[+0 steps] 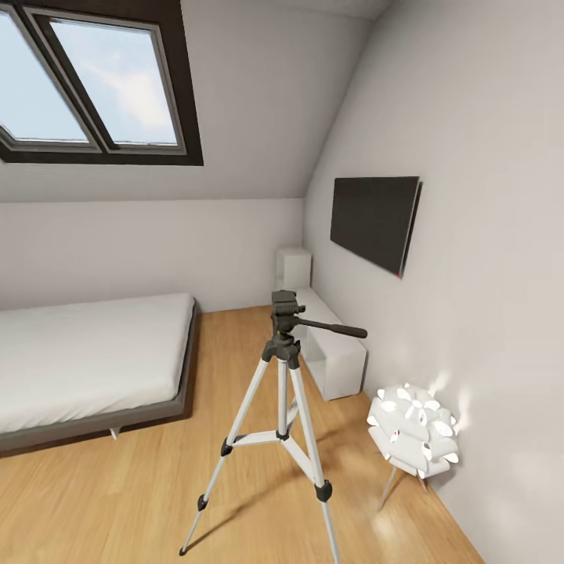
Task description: Attach the digital camera to the camera tripod in the bedroom.
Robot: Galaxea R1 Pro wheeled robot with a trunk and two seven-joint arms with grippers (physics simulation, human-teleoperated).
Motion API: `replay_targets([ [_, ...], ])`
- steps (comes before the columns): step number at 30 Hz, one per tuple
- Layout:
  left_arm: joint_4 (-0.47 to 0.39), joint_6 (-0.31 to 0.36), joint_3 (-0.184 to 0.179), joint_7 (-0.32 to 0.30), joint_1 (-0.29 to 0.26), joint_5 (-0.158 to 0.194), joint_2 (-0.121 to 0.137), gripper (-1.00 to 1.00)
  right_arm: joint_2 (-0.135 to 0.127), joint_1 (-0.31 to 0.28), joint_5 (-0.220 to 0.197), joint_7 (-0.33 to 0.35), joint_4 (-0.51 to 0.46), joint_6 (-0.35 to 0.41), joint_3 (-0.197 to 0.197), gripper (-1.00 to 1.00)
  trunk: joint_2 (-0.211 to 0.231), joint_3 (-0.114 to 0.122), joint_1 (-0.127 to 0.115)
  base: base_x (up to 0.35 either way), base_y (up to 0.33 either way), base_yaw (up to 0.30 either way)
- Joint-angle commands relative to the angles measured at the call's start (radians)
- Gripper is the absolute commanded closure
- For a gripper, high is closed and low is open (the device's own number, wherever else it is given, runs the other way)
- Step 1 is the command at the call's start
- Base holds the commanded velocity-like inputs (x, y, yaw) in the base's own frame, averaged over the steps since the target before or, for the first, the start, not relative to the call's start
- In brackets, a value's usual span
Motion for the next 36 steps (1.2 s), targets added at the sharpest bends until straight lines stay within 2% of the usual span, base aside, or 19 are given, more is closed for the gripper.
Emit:
replay_targets([
  [1, 0.0, 0.001, -0.008, -0.004, 0.0, 0.009, 0.0, 1.0, 0.0, -0.001, 0.009, 0.003, 0.001, 0.002, -0.009, -1.0, -0.001, 0.0, 0.0, 0.0, 0.0, 0.0],
  [7, 0.0, 0.001, -0.007, -0.004, 0.0, 0.01, 0.0, 1.0, 0.002, -0.001, 0.009, -0.002, 0.002, 0.002, -0.009, -1.0, -0.001, -0.003, 0.0, 0.0, 0.0, 0.0],
  [36, 0.0, 0.001, -0.008, -0.004, 0.0, 0.01, 0.001, 1.0, 0.001, -0.001, 0.009, -0.002, 0.002, -0.001, -0.009, -1.0, -0.001, -0.048, 0.0, 0.0, 0.0, 0.0],
])
